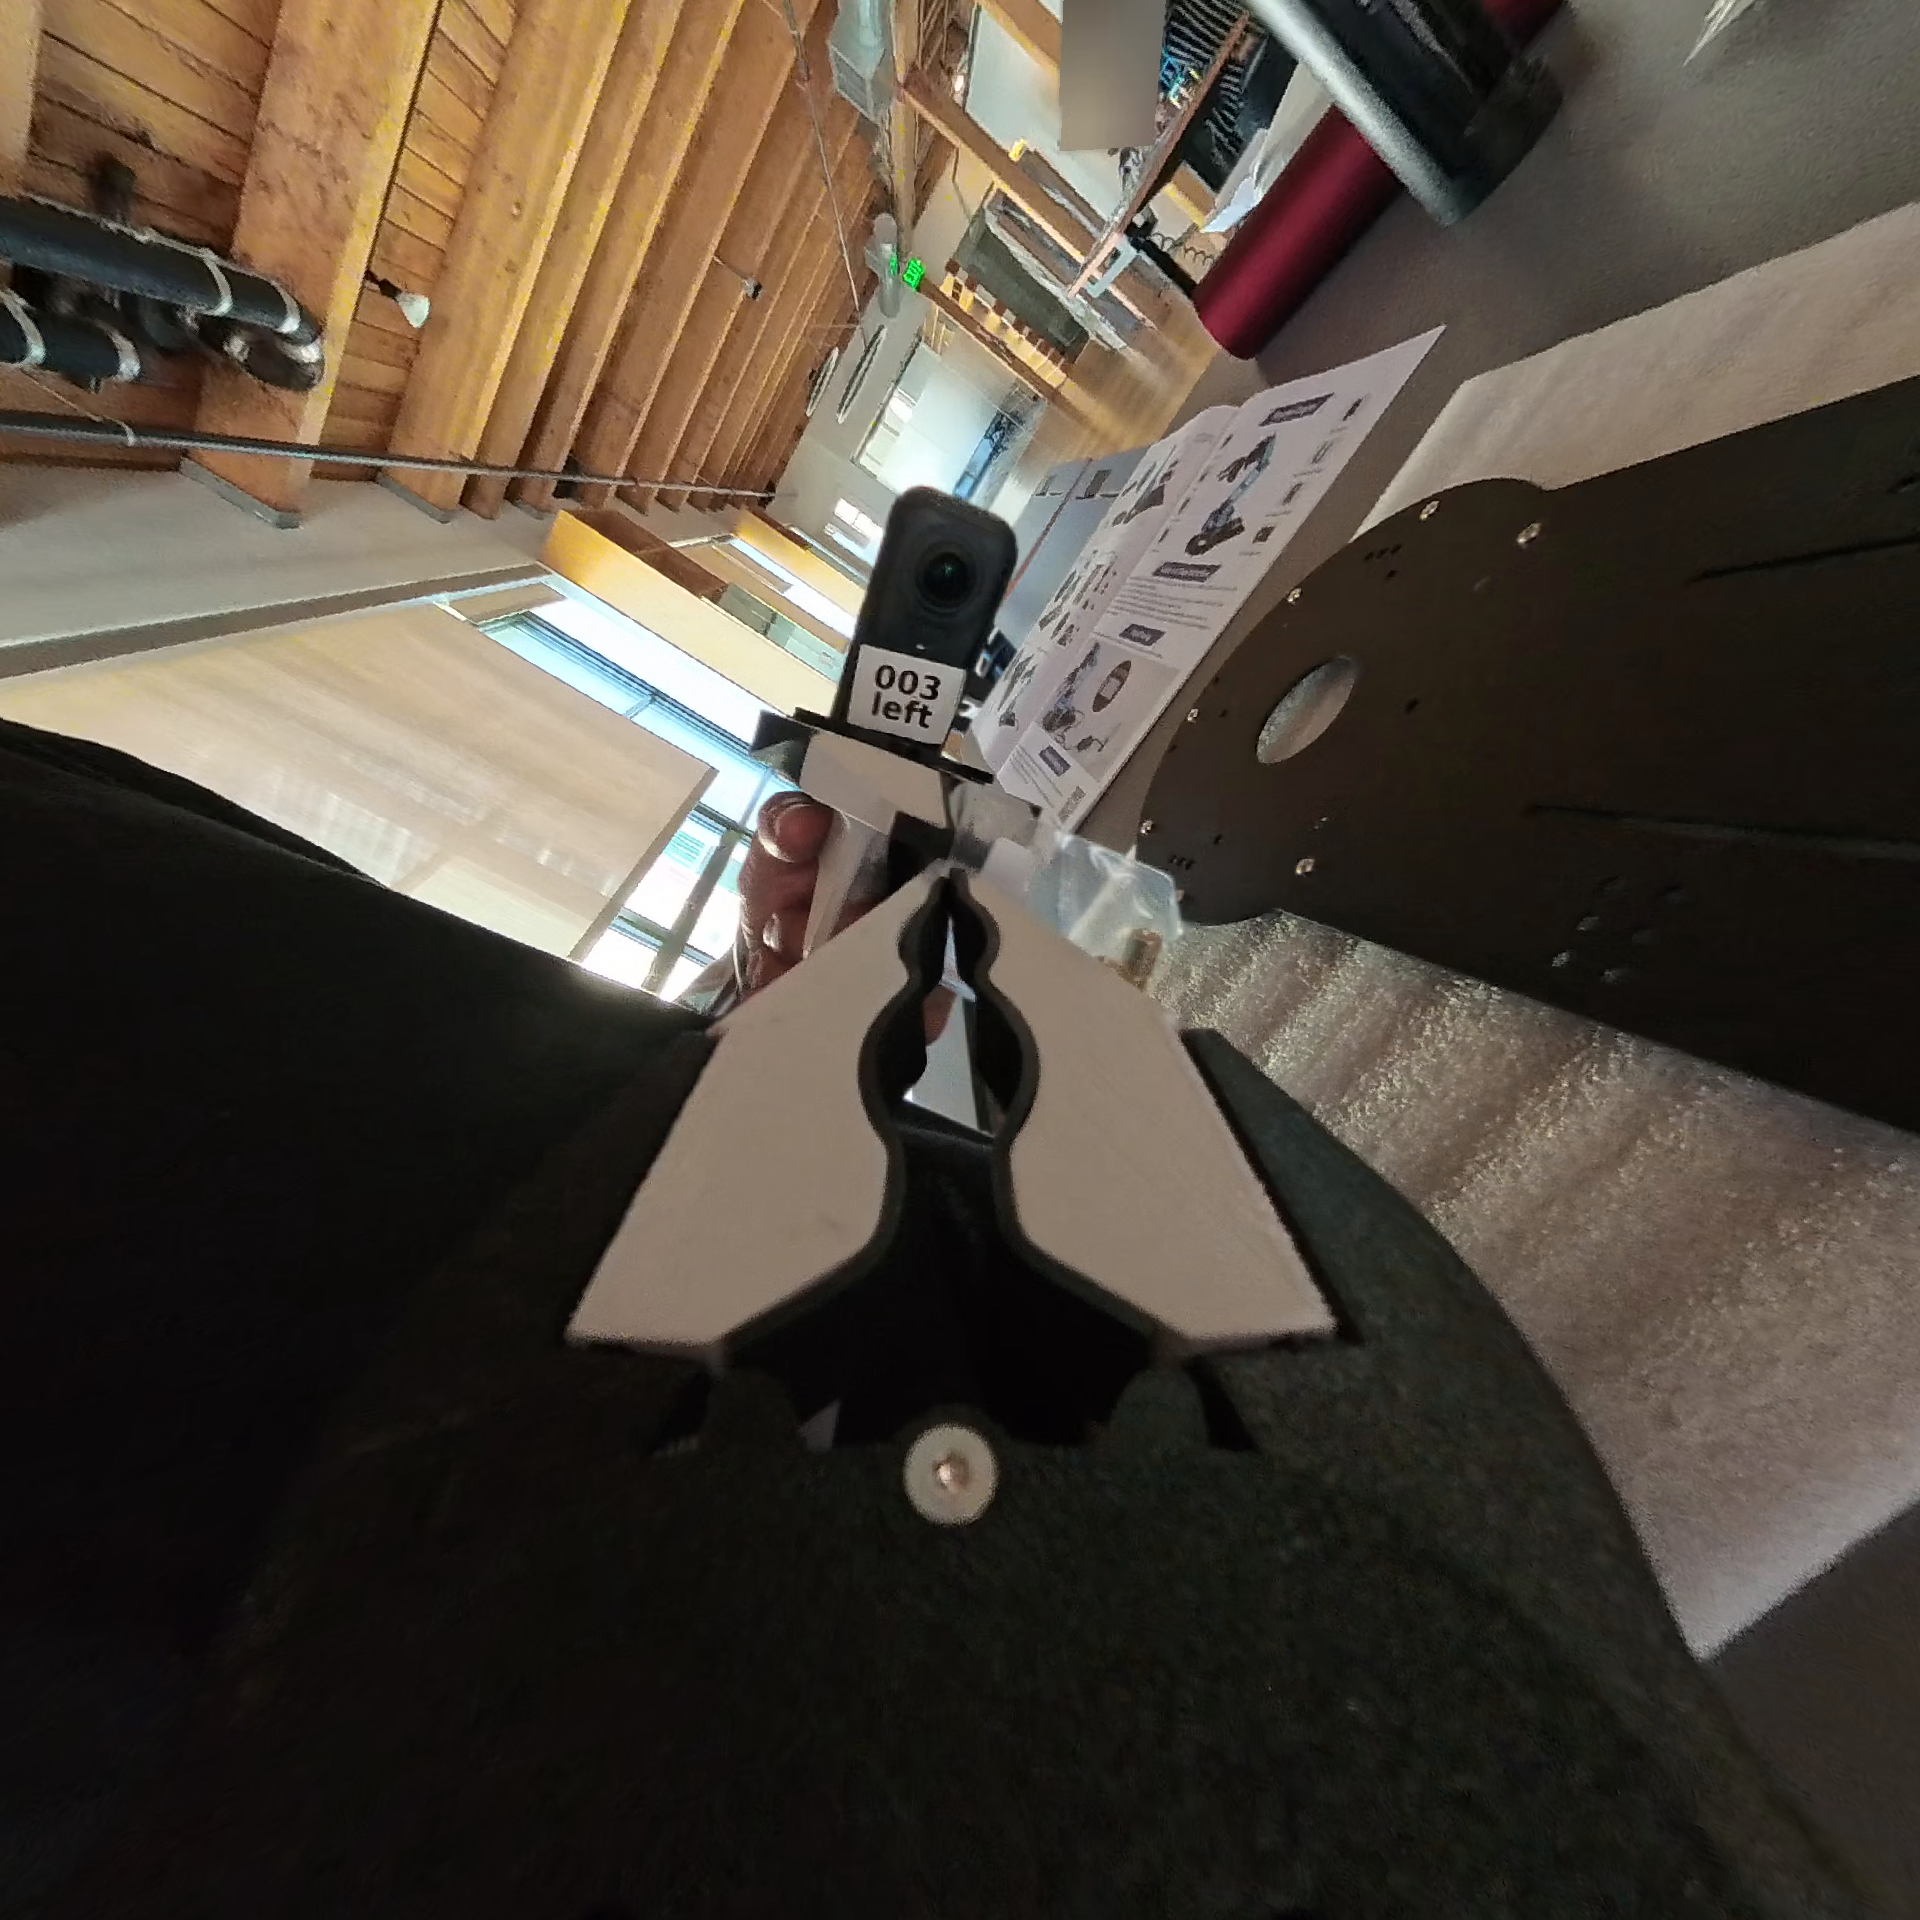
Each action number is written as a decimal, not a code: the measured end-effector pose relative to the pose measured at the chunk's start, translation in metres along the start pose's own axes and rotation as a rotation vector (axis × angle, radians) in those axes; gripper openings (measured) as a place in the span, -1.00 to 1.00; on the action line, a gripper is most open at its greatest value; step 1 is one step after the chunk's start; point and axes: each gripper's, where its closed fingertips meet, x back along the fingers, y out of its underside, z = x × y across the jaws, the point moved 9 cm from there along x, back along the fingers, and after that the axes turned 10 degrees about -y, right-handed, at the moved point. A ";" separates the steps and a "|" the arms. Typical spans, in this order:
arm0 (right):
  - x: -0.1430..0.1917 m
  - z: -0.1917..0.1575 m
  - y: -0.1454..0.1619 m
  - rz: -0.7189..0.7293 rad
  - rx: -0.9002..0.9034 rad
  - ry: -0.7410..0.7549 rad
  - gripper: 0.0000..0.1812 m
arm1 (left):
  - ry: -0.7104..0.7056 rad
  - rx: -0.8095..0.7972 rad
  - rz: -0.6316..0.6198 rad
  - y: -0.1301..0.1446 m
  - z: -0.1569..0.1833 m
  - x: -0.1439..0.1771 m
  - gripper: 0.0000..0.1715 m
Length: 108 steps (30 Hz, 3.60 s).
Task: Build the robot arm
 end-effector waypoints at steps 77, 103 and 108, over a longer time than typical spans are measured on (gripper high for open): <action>-0.007 -0.037 -0.013 -0.172 0.247 -0.006 -0.96 | 0.105 -0.224 -0.004 0.008 0.031 0.005 -1.00; 0.001 -0.024 -0.010 0.013 0.054 -0.086 -1.00 | -0.071 -0.472 0.038 0.017 0.037 0.003 -1.00; 0.000 -0.024 -0.009 0.013 0.051 -0.088 -1.00 | -0.069 -0.471 0.073 0.017 0.040 0.002 -0.92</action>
